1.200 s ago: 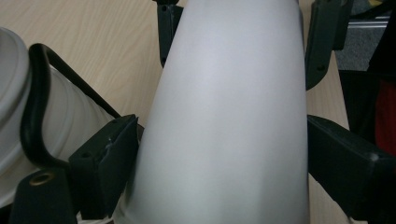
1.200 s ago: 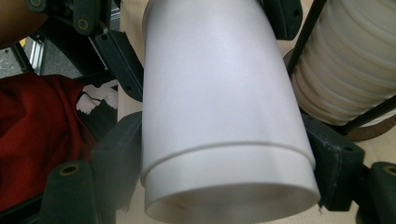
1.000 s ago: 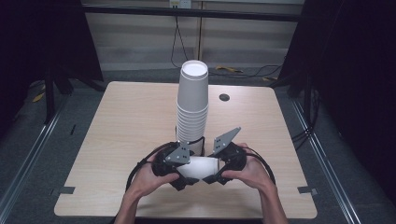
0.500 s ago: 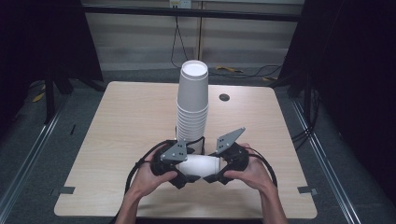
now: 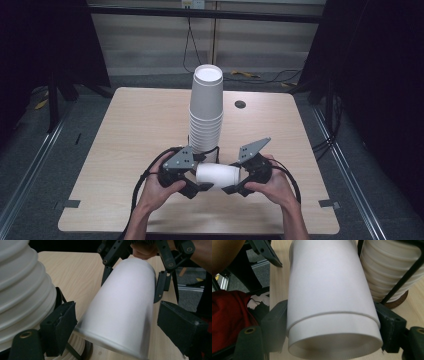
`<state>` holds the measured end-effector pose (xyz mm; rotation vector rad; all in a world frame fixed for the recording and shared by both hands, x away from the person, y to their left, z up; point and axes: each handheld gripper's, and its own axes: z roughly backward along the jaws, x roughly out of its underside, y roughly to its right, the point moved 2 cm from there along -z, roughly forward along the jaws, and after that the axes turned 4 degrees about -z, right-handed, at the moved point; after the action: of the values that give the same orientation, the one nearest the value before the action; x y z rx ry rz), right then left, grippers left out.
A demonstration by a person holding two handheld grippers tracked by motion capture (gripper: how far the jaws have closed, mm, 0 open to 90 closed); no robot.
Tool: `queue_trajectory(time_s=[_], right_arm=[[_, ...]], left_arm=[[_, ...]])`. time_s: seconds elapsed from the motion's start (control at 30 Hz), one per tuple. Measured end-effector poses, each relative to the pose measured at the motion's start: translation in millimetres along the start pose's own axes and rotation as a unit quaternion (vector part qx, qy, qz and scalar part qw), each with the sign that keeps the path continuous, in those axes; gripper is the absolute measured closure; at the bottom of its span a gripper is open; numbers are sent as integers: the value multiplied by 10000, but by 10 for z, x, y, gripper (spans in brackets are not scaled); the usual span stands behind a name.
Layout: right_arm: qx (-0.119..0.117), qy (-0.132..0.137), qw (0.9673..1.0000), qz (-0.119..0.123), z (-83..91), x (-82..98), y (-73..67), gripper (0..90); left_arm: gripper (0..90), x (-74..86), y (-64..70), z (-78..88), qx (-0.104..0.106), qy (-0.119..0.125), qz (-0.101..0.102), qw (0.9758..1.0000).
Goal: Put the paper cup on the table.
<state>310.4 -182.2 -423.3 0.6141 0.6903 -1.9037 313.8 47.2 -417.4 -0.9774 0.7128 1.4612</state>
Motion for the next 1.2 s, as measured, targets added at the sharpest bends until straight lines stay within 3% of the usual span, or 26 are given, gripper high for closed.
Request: queue_trajectory(time_s=[0.3,0.5,0.73,0.97,1.2], right_arm=[[143,354,9988,-293,78,133,42,239],[247,506,9973,-463,82,207,69,237],[52,752,9962,-435,117,224,22,238],[-74,1153,9921,-486,161,326,-28,238],[-203,1602,9856,-492,175,411,-50,238]], left_arm=[[155,64,31,150,-267,447,253,9983],[154,130,27,196,-405,598,413,9965],[154,181,75,241,-435,715,486,9953],[154,240,110,280,-357,1012,632,9922],[154,264,151,238,-314,1162,649,9906]])
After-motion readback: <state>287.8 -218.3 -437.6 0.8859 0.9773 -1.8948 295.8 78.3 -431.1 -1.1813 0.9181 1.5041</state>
